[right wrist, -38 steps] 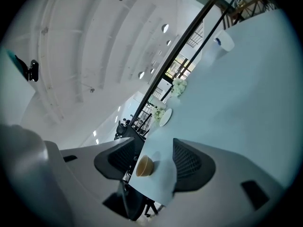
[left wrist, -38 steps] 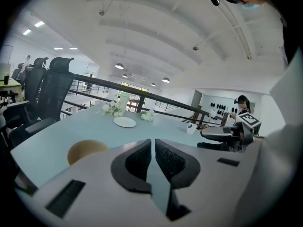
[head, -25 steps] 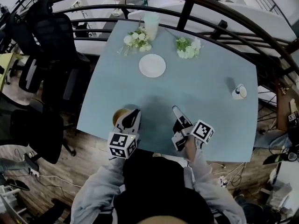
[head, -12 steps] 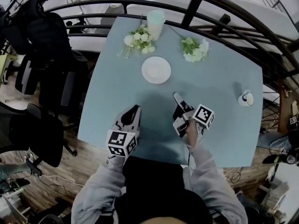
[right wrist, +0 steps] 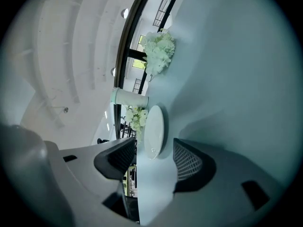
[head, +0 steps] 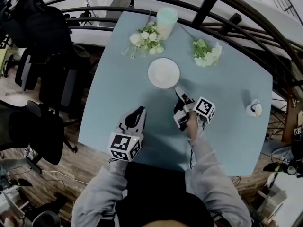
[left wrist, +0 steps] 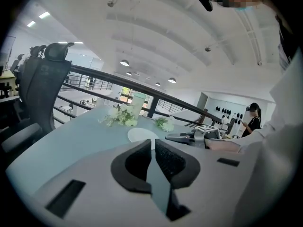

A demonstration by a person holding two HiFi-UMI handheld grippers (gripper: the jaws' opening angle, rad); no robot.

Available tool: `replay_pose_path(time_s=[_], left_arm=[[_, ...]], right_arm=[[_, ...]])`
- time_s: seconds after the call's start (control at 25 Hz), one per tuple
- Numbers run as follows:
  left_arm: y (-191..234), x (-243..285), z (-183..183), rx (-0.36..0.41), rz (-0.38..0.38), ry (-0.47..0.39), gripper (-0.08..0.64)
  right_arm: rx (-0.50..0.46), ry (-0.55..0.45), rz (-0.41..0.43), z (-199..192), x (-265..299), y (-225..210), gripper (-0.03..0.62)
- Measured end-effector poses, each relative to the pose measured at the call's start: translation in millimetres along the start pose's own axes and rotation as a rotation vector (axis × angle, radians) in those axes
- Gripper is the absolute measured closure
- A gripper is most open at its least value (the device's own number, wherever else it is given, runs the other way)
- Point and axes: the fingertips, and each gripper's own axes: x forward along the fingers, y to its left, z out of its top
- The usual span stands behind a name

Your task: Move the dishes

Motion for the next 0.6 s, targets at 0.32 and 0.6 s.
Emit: replay_pose_path(time_s=[0.32,0.6], left_arm=[[12,13,3,-0.015,0.016,0.014,0.522],[20,15,-5,-0.033,0.028,0.03,0.522]], right_arm=[[0.129,-0.022,0.023,6,31,11,0.313],[0.162,-0.065,-0.061,12,46,4,0.371]])
